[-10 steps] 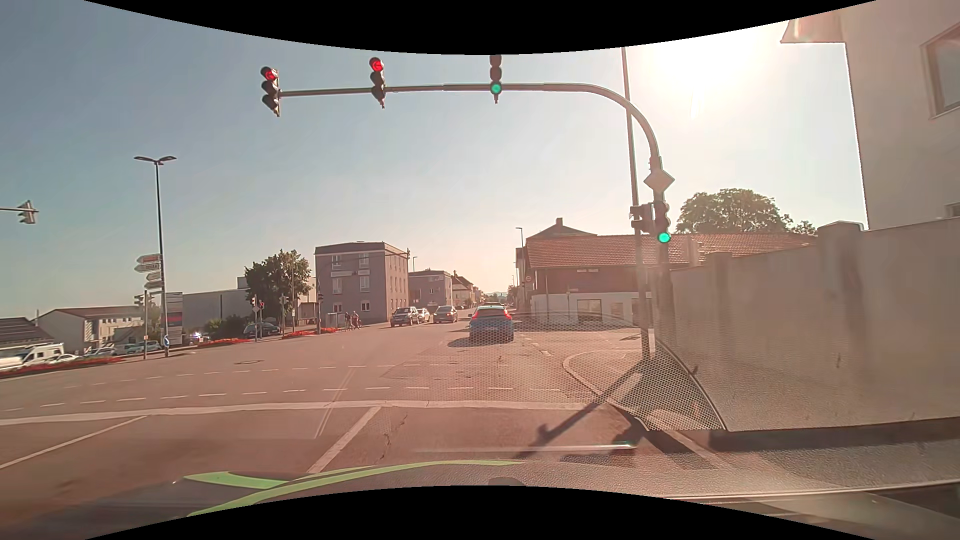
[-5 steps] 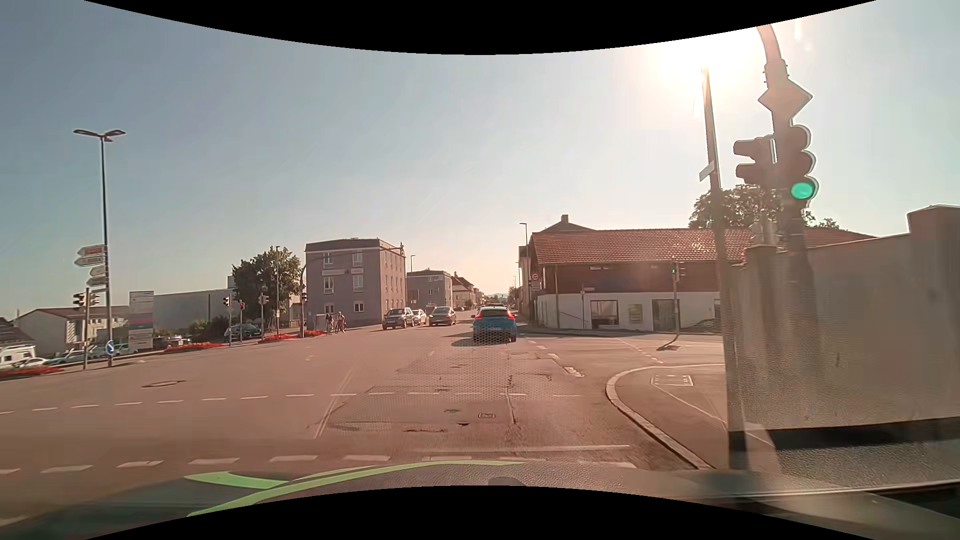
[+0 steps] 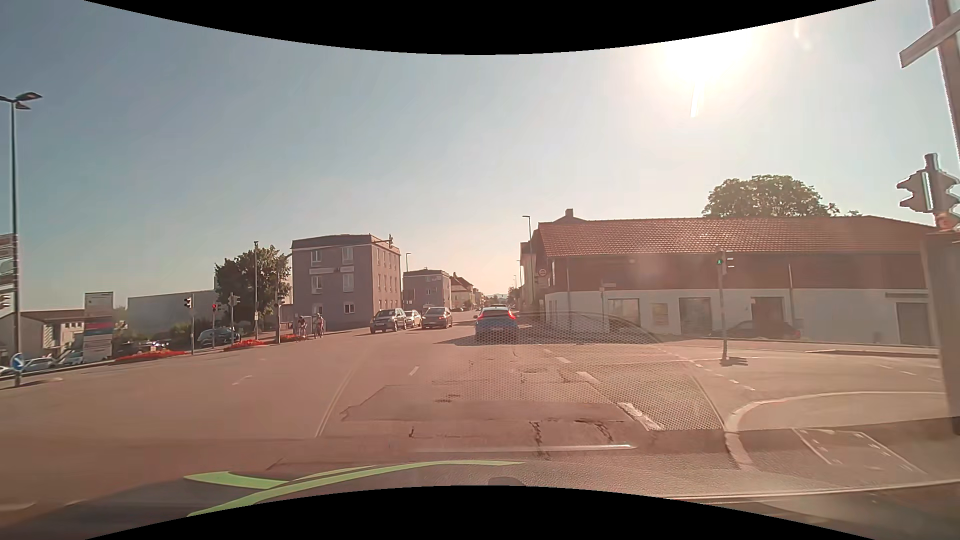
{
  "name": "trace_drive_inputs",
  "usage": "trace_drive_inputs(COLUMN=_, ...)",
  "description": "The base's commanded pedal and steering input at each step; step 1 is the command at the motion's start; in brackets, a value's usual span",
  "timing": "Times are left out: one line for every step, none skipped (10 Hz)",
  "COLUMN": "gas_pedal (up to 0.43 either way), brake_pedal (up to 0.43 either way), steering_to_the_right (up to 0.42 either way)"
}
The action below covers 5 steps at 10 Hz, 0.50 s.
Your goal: Follow the waypoints while adhering to traffic rules and regulations
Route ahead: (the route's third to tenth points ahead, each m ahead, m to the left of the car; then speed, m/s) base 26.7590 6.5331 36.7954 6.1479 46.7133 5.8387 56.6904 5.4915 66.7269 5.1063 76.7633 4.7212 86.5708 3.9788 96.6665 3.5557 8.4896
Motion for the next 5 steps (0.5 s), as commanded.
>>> trace_drive_inputs(gas_pedal=0.197, brake_pedal=0.0, steering_to_the_right=0.005)
trace_drive_inputs(gas_pedal=0.197, brake_pedal=0.0, steering_to_the_right=0.006)
trace_drive_inputs(gas_pedal=0.197, brake_pedal=0.0, steering_to_the_right=0.006)
trace_drive_inputs(gas_pedal=0.197, brake_pedal=0.0, steering_to_the_right=0.007)
trace_drive_inputs(gas_pedal=0.197, brake_pedal=0.0, steering_to_the_right=0.008)
